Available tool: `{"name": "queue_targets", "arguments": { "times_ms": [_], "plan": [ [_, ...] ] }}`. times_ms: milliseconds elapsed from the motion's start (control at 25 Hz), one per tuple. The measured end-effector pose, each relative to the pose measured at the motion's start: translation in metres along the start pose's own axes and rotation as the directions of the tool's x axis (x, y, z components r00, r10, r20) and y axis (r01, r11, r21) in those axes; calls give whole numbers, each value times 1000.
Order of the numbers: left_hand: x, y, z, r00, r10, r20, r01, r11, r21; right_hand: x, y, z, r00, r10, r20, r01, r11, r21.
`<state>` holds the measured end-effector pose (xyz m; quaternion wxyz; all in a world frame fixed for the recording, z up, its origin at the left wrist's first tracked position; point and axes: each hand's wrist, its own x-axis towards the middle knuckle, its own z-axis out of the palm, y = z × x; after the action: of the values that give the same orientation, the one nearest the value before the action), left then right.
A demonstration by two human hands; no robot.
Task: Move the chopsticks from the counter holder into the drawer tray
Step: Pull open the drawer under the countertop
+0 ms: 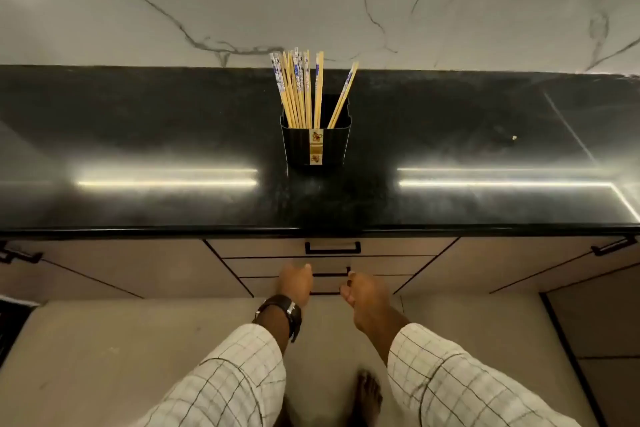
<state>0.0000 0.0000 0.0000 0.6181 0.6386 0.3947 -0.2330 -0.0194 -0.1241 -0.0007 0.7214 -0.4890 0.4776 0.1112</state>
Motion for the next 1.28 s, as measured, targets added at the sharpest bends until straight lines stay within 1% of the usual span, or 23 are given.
{"name": "queue_targets", "arguments": {
  "times_ms": [40, 80, 120, 240, 320, 400, 480, 600, 640, 760, 840, 920, 960, 1040, 1120, 1200, 1240, 1280],
  "plan": [
    [5, 3, 3, 998, -45, 32, 49, 988, -150, 14, -4, -1, 993, 113, -38, -108, 988, 115],
    [13, 5, 5, 993, -96, 70, 110, 966, -233, 29, -6, -1, 976, 210, -59, -199, 969, 147],
    [24, 9, 8, 991, -110, 81, 129, 949, -288, 45, -12, 1, 970, 241, -40, -233, 961, 147],
    [56, 25, 18, 988, -130, 83, 153, 884, -442, 83, -32, 12, 978, 210, 16, -209, 956, 208],
    [71, 32, 26, 980, -169, 105, 199, 819, -539, 98, -42, 18, 974, 214, 72, -226, 919, 322],
    [80, 28, 30, 973, -184, 139, 230, 773, -591, 107, -42, 22, 963, 251, 103, -271, 876, 399],
    [87, 21, 32, 974, -173, 150, 229, 743, -629, 109, -35, 22, 967, 235, 103, -256, 876, 408],
    [87, 9, 33, 978, -158, 138, 209, 728, -653, 106, -23, 13, 975, 201, 97, -223, 911, 346],
    [85, 3, 33, 978, -157, 139, 209, 714, -669, 105, -19, 10, 976, 195, 93, -216, 907, 361],
    [75, -17, 27, 980, -149, 134, 200, 719, -666, 96, -4, 1, 978, 195, 69, -207, 917, 342],
    [71, -28, 23, 983, -152, 106, 185, 742, -645, 87, 5, -4, 977, 206, 48, -209, 908, 362],
    [62, -38, 17, 982, -168, 86, 186, 791, -582, 76, 10, -10, 977, 215, 6, -203, 915, 350],
    [57, -43, 14, 980, -183, 80, 196, 806, -558, 70, 13, -14, 976, 216, -21, -197, 923, 332],
    [45, -53, 8, 970, -229, 88, 239, 806, -542, 59, 24, -22, 968, 239, -75, -207, 932, 297],
    [36, -64, -1, 957, -266, 121, 286, 773, -566, 52, 34, -27, 964, 252, -86, -210, 918, 337],
    [25, -70, -9, 940, -306, 151, 337, 756, -562, 52, 41, -29, 935, 332, -122, -255, 872, 418],
    [23, -76, -12, 934, -313, 173, 355, 752, -555, 56, 46, -32, 914, 394, -98, -298, 815, 497],
    [19, -77, -15, 928, -328, 179, 370, 743, -558, 56, 52, -36, 906, 410, -108, -297, 796, 528]
  ]
}}
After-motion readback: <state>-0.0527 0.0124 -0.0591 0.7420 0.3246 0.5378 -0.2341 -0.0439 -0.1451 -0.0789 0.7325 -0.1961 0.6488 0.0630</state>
